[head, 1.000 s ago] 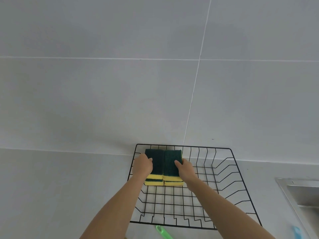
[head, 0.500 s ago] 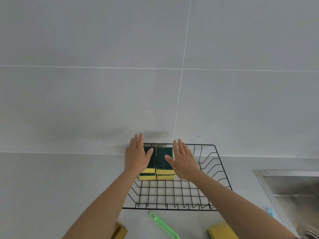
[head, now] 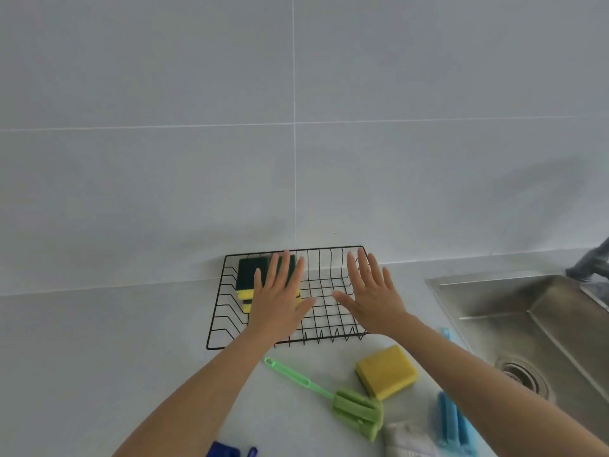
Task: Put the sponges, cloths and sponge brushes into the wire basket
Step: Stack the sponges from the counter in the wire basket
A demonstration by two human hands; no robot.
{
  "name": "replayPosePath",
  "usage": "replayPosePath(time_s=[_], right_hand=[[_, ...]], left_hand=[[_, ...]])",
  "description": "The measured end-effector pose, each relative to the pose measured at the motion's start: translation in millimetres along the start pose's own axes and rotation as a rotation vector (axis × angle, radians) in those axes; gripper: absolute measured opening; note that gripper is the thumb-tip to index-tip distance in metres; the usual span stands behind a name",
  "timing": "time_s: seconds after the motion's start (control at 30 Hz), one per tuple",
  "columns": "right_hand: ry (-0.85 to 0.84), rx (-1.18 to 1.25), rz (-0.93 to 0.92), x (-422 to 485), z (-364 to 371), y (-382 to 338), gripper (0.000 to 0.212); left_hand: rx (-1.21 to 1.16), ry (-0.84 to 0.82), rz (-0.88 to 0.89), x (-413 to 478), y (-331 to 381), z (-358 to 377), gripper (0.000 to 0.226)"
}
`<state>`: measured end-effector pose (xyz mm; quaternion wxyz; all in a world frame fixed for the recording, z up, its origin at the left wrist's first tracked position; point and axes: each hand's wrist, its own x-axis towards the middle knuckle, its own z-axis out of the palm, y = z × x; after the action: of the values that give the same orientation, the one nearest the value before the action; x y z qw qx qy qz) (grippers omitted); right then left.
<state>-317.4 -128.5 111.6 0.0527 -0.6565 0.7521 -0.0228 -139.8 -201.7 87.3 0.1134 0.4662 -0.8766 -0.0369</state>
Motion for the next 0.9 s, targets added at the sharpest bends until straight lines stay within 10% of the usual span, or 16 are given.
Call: replayPosePath(time_s=[0.47,0.9], right_hand=[[-0.167,0.133,0.299,-88.7,51.7,69.5,0.091],[-0.256,0.319,0.428,-85.8,103.4,77.9,0.053]], left_hand=[[-0.107,-0.360,0.234,-53.3,118.7,56.4,0.077],[-0.136,-0.605,0.086,-36.9,133.5,111.3,0.079]])
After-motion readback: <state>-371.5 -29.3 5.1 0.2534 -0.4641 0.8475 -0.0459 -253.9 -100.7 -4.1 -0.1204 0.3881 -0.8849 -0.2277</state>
